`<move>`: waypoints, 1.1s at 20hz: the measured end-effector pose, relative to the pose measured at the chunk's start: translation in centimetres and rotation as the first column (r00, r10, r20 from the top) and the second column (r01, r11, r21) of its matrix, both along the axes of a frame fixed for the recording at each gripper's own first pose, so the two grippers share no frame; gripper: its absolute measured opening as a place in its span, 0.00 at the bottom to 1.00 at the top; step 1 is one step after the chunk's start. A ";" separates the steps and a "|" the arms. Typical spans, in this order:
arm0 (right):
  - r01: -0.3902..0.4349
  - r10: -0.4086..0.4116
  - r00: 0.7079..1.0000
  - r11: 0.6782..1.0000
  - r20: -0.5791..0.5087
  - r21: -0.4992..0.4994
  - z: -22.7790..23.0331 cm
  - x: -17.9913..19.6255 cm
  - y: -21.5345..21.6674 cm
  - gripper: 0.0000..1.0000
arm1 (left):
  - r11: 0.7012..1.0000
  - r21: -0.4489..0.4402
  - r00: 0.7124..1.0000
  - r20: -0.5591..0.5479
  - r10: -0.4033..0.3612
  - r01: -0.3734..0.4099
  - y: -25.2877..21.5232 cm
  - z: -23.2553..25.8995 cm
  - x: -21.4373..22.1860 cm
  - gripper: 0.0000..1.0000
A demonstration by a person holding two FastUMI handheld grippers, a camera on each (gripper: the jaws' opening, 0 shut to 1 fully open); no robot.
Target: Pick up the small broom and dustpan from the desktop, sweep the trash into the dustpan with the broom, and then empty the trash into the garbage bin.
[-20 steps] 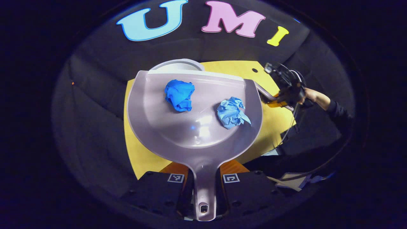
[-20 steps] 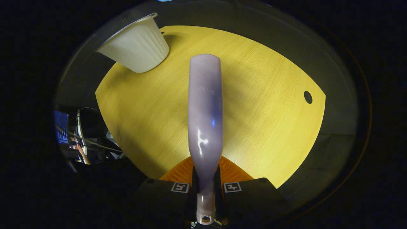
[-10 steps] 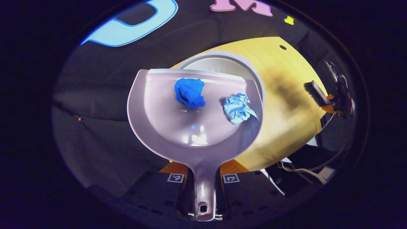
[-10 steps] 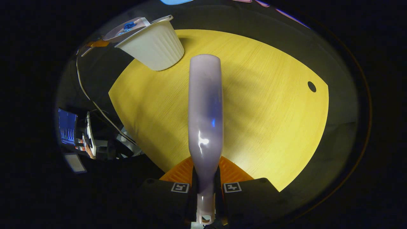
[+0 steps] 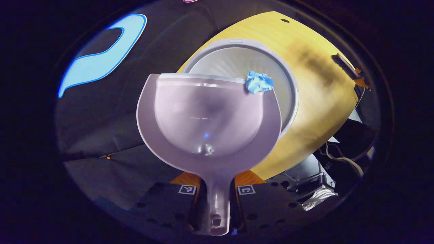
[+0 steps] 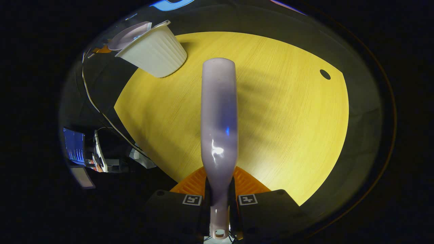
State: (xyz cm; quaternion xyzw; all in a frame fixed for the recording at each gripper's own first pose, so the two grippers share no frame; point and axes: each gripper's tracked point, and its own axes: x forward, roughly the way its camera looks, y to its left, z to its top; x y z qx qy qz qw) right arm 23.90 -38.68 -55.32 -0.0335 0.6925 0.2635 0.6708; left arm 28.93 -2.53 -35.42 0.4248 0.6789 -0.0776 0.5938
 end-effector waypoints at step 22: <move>0.340 -0.329 0.938 0.934 0.113 -0.106 -1.8 2.6 -1.9 0.25 | 0.698 -0.704 0.851 0.442 0.285 0.132 -22.7 0.0 -9.4 0.28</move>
